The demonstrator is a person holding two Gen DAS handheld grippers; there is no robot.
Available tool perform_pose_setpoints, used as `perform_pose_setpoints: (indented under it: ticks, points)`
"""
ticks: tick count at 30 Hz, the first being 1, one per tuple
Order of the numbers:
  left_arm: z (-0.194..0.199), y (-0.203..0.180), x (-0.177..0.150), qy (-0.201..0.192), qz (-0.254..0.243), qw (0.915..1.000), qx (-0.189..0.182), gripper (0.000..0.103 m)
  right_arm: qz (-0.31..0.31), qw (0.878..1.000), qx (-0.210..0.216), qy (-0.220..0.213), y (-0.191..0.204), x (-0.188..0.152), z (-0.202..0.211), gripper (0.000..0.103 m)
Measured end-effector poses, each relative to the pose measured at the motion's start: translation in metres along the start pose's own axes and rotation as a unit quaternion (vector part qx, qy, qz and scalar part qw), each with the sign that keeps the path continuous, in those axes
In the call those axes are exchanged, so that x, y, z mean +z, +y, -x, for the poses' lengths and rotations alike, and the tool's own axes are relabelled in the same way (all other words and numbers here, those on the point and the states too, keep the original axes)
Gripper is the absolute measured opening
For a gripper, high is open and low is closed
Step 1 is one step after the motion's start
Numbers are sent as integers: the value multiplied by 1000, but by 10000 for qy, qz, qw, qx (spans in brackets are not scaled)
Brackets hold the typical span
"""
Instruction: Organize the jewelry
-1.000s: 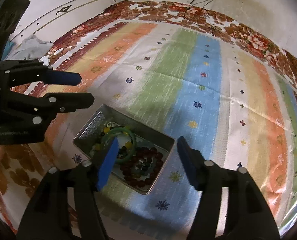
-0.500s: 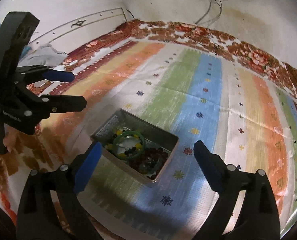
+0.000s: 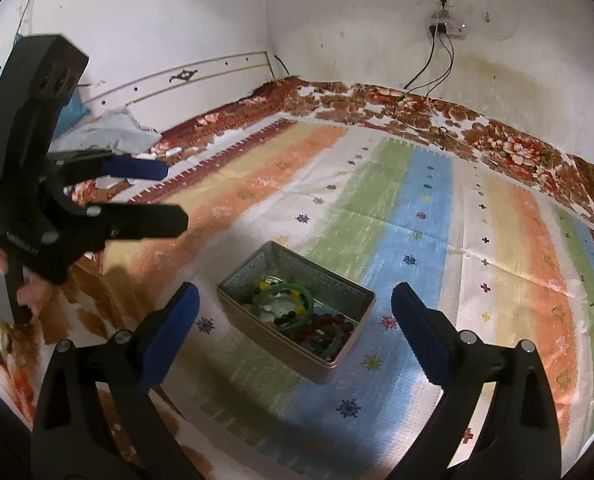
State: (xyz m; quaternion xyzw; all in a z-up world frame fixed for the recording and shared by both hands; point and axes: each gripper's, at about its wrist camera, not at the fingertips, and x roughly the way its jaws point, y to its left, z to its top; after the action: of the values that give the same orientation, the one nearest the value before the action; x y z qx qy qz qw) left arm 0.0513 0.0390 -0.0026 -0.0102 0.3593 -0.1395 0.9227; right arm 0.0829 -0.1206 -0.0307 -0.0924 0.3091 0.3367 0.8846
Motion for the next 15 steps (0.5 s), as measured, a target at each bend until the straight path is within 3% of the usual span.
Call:
perform_pose_setpoints:
  ticks: [5, 10, 15]
  points:
    - [3, -10, -8, -15, -4, 10000, -39, 97, -104, 9999, 6, -34, 0, -3, 4, 96]
    - [3, -21, -15, -28, -181, 9989, 422, 97, -137, 9999, 48, -81, 1, -8, 9, 96]
    - [10, -27, -16, -174, -283, 9981, 514, 97, -177, 9995, 82, -250, 2, -10, 17, 96]
